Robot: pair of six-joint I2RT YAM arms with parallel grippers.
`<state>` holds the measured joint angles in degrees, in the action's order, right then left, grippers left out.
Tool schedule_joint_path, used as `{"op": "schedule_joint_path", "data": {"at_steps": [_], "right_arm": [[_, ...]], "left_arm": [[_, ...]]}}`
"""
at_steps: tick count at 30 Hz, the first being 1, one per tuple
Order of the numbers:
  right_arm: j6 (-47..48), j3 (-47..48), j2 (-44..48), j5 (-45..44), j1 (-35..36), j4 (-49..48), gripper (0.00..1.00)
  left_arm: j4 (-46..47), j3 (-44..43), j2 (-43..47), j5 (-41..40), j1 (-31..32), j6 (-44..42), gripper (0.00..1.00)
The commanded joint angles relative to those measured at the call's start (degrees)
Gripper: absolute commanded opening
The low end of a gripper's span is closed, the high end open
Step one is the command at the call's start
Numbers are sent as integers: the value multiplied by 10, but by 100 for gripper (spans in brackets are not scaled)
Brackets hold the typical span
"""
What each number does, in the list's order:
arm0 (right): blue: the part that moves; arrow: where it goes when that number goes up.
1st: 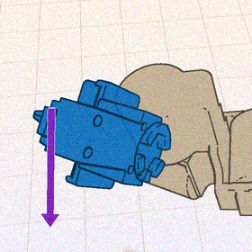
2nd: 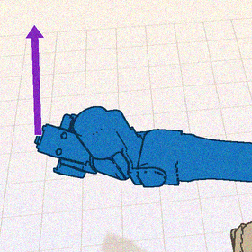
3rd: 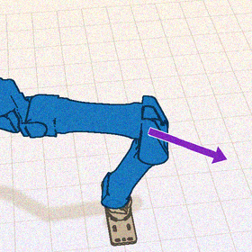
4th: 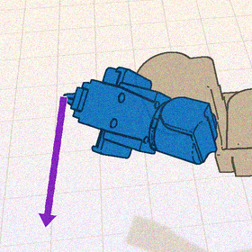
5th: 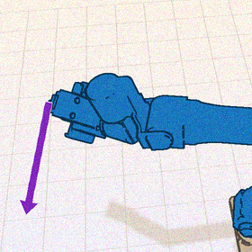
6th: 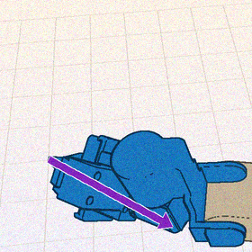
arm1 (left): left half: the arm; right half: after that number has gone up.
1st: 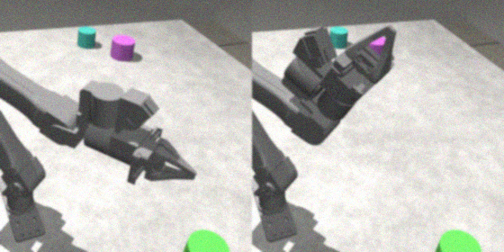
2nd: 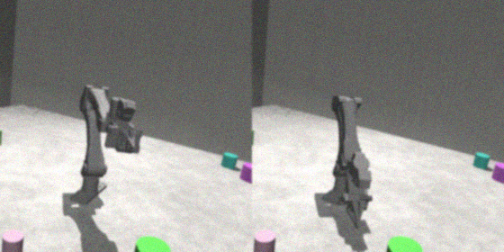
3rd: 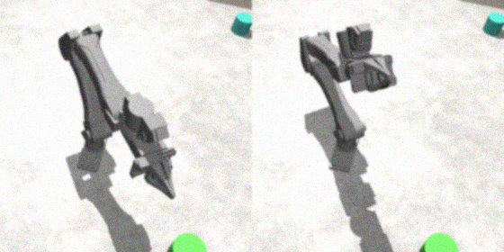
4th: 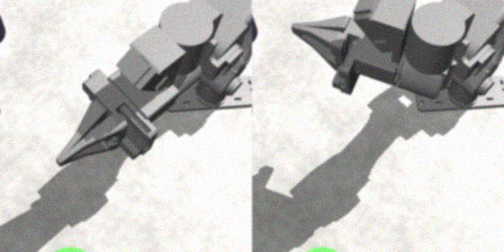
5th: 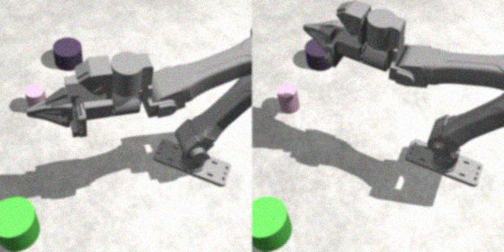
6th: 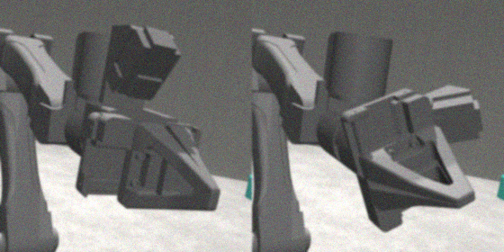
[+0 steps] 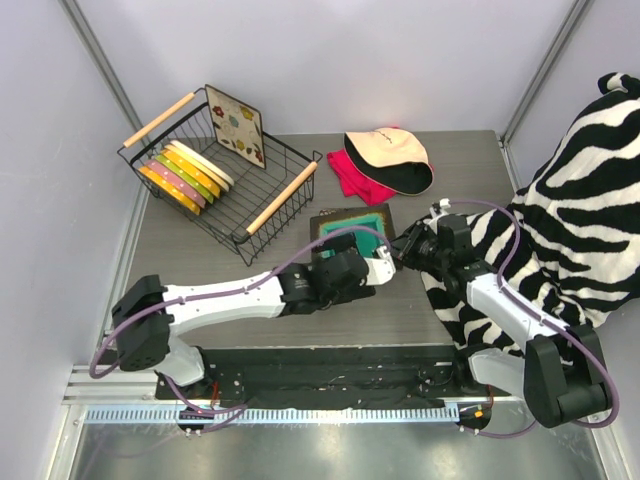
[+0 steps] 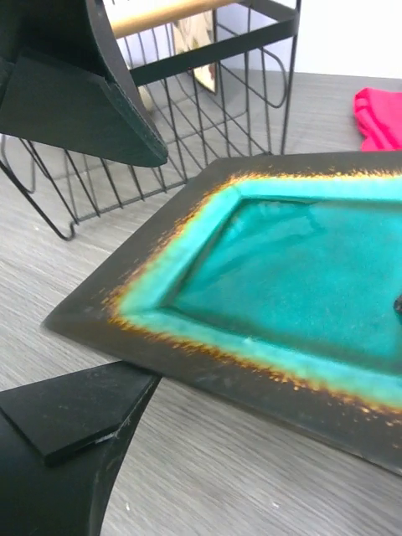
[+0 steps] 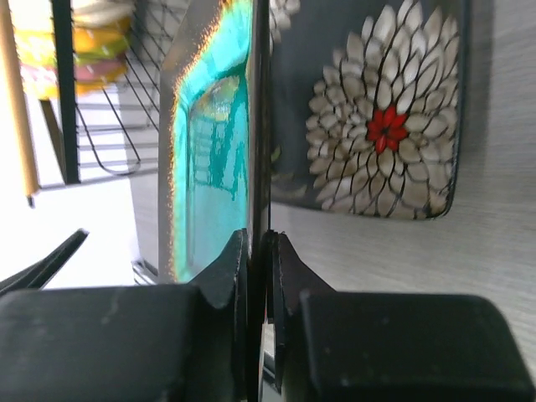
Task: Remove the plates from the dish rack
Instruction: Place the plate at the center of the board.
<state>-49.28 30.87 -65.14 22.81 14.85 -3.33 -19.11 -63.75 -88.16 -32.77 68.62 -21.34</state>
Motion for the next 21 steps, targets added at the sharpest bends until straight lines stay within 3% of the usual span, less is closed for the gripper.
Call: {"op": "schedule_joint_path", "data": {"at_steps": [1, 8, 11, 12, 15, 21], "right_arm": [[2, 0, 25, -14, -19, -149, 1], [-19, -52, -5, -35, -25, -300, 0], [-26, -62, -34, -32, -25, -351, 0], [-28, -62, -54, -29, -25, -379, 1], [-40, -66, -83, -16, -25, -442, 1], [-28, -49, -145, 3, -25, -481, 1]], "left_arm": [[22, -59, 77, 84, -46, 63, 100], [-43, -74, 171, 284, -206, 204, 100], [-51, -73, 206, 385, -306, 276, 100], [-50, -67, 214, 402, -355, 309, 100], [-26, -52, 243, 438, -418, 338, 100], [0, -21, 265, 449, -468, 347, 100]]}}
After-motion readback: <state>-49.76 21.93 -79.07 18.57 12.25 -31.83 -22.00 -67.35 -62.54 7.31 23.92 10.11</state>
